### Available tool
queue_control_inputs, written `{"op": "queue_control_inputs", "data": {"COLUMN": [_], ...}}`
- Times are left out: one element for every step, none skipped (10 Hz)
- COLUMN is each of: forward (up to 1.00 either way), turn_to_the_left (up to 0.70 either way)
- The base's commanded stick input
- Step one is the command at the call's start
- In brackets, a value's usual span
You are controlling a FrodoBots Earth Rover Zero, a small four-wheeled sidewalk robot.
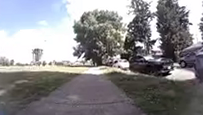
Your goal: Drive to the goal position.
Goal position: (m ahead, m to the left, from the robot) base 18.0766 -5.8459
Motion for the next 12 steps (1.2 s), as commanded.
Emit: {"op": "queue_control_inputs", "data": {"forward": [0.70, 0.70, 0.70, 0.70, 0.70, 0.70, 0.70, 0.70, 0.70, 0.70, 0.70, 0.70], "turn_to_the_left": [0.13, 0.00, 0.00, 0.00, 0.00, 0.00, 0.00, 0.00, 0.00, 0.00, 0.00, 0.00]}}
